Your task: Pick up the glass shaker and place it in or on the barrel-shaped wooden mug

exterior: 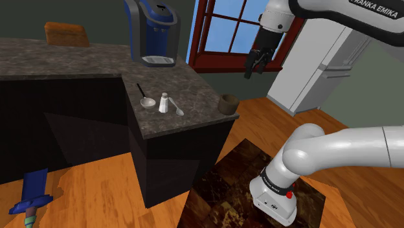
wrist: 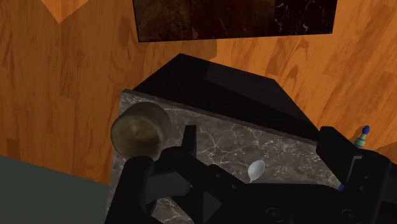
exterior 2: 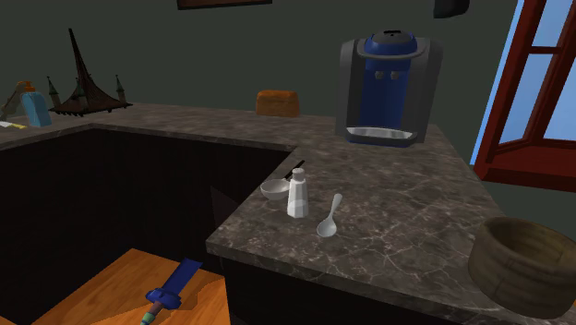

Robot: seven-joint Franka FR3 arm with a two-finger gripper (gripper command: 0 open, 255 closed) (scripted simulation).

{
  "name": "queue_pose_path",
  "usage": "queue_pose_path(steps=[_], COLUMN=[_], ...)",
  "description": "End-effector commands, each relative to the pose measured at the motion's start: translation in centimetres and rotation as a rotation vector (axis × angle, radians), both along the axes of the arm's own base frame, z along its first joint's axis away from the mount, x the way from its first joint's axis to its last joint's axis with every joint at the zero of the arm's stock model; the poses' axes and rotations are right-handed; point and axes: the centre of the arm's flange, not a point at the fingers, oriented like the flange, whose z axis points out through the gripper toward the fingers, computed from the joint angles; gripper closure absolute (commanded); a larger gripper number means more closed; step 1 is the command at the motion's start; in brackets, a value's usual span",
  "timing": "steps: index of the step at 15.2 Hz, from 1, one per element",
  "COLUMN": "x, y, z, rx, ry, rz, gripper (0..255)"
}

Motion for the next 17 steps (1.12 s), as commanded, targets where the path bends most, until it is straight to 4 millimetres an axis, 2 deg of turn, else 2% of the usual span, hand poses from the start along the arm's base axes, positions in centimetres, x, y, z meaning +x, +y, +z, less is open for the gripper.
queue_pose_path(steps=[1, 17], x=[0.0, 13.1], y=[0.0, 5.0], z=[0.0, -13.7], rx=[0.000, 0.070], ry=[0.000, -0.125], rz=[0.000, -0.096], gripper=[0, 0])
